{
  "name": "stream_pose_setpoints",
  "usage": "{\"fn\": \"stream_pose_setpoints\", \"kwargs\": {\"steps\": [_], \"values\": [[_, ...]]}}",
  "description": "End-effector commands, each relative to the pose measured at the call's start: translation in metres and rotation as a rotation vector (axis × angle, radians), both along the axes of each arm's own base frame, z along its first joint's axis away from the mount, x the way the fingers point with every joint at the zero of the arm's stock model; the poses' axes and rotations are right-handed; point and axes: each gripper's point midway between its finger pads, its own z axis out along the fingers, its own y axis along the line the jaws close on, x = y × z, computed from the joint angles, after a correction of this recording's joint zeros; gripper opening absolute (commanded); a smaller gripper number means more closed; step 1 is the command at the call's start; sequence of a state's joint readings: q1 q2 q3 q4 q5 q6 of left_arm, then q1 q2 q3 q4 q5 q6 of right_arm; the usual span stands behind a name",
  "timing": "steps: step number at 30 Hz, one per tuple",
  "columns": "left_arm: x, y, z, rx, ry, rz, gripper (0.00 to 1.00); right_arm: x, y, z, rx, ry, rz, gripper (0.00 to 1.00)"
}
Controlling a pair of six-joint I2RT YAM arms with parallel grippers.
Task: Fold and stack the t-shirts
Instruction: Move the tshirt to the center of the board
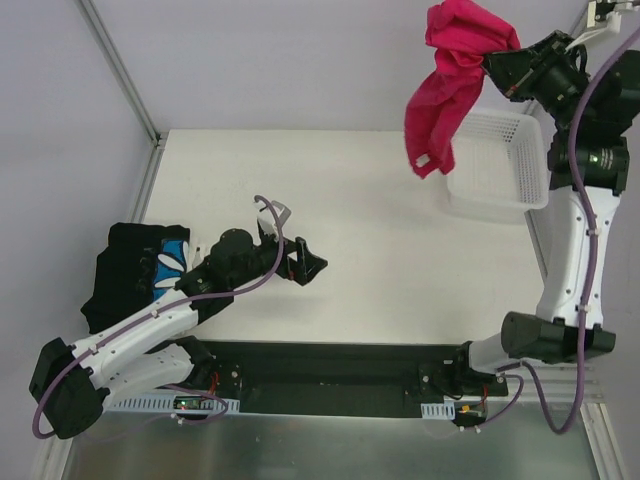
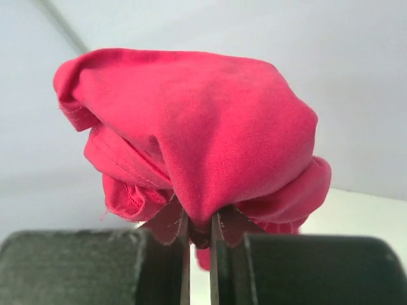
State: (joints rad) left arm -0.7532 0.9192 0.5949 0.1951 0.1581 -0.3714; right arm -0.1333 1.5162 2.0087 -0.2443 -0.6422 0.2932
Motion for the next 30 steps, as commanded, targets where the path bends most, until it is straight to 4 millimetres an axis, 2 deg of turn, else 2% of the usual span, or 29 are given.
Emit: {"fn": "stream_pose_setpoints", "kwargs": {"steps": [1,2,4,5,6,7,8,9,10,12,15,20,24,25,27,28,30], "values": [[-0.002,-0.007,0.022,-0.081,-0.048,-0.024,0.99,-0.039,0.04,-0.001,0.068,-0.01,0.214,0.02],[-0.002,-0.007,0.022,-0.082,-0.049,-0.024,0.99,-0.044,0.043,-0.003,0.064,-0.015,0.223,0.03],[-0.003,-0.006,0.025,-0.088,-0.056,-0.024,0.99,-0.057,0.047,-0.013,0.063,0.003,0.248,0.12],[-0.004,-0.006,0.025,-0.088,-0.058,-0.026,0.99,-0.054,0.049,-0.035,0.074,0.046,0.262,0.18],[-0.004,-0.005,0.026,-0.092,-0.061,-0.026,0.99,-0.057,0.052,-0.045,0.079,0.067,0.288,0.39],[-0.006,-0.005,0.029,-0.098,-0.065,-0.03,0.99,-0.058,0.054,-0.054,0.088,0.096,0.305,0.49],[-0.006,-0.005,0.029,-0.1,-0.065,-0.03,0.99,-0.054,0.056,-0.076,0.097,0.143,0.323,0.59],[-0.007,-0.004,0.028,-0.1,-0.062,-0.031,0.99,-0.057,0.061,-0.087,0.097,0.17,0.366,0.81],[-0.008,-0.004,0.032,-0.111,-0.066,-0.033,0.99,-0.052,0.061,-0.102,0.103,0.22,0.376,0.95],[-0.01,-0.004,0.033,-0.117,-0.065,-0.037,0.99,-0.052,0.065,-0.124,0.1,0.27,0.417,0.96],[-0.013,-0.002,0.036,-0.126,-0.07,-0.038,0.99,-0.046,0.058,-0.15,0.101,0.336,0.358,0.96],[-0.018,-0.002,0.04,-0.134,-0.074,-0.061,0.99,-0.05,0.054,-0.161,0.069,0.353,0.319,0.96],[-0.029,-0.008,0.034,-0.127,-0.05,-0.13,0.99,-0.06,0.053,-0.184,0.053,0.416,0.276,0.96],[-0.032,-0.008,0.032,-0.124,-0.037,-0.141,0.98,-0.063,0.055,-0.204,0.058,0.457,0.274,0.96],[-0.04,-0.011,0.023,-0.107,-0.003,-0.18,0.98,-0.073,0.062,-0.222,0.037,0.47,0.263,0.96],[-0.045,-0.011,0.013,-0.078,0.03,-0.194,0.97,-0.077,0.064,-0.246,0.032,0.513,0.256,0.96],[-0.052,-0.012,-0.003,-0.019,0.085,-0.218,0.97,-0.08,0.062,-0.272,0.024,0.556,0.208,0.96]]}}
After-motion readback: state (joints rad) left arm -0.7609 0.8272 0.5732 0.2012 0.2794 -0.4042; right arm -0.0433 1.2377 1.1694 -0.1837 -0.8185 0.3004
